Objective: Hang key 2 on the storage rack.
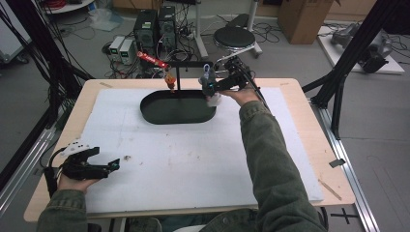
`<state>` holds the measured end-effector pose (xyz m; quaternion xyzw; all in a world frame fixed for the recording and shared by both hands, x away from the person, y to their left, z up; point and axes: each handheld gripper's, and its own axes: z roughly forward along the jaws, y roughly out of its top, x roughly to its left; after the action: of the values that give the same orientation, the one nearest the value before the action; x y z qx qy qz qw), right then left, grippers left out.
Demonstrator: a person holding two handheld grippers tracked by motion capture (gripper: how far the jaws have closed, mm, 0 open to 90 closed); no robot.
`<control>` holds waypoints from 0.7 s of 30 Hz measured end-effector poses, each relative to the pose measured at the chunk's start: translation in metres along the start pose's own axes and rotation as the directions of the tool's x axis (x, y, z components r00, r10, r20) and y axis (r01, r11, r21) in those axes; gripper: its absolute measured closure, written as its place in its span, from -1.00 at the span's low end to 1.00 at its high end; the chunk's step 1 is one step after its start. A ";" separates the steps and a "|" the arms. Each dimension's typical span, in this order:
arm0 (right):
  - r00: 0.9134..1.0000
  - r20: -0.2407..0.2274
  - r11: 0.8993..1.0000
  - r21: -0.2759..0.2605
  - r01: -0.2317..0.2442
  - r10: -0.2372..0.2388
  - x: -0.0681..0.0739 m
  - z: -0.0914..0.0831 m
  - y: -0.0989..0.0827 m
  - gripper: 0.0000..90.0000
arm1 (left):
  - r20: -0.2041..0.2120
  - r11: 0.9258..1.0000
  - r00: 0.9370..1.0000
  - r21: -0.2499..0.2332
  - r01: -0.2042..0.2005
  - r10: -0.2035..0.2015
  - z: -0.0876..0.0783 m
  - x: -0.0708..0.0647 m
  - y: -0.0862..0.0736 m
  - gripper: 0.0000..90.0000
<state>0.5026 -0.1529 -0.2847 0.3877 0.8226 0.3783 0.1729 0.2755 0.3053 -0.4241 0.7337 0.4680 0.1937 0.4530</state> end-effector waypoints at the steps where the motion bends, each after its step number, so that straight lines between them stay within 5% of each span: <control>1: 1.000 0.003 1.000 -0.004 0.005 -0.005 0.000 -0.003 0.000 -0.99 | 0.000 1.000 1.000 -0.001 0.000 0.000 0.000 0.000 0.000 -0.95; 9: 0.999 -0.004 0.998 -0.048 -0.043 0.042 -0.007 -0.015 -0.025 -0.99 | 0.010 1.000 1.000 0.012 0.001 -0.001 0.000 0.000 0.000 -0.95; 12: 0.996 -0.046 0.996 -0.041 -0.084 0.082 -0.009 -0.016 -0.032 -0.99 | 0.009 1.000 1.000 0.003 0.004 -0.004 0.000 0.000 0.001 -0.95; 21: 0.999 -0.024 0.997 -0.066 -0.037 0.036 0.000 -0.020 -0.056 -0.99 | 0.002 1.000 1.000 0.003 0.005 -0.005 -0.001 0.000 0.000 -0.95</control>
<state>0.4624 -0.1856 -0.3135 0.3925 0.8042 0.4130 0.1696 0.2749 0.3061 -0.4238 0.7336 0.4694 0.1911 0.4528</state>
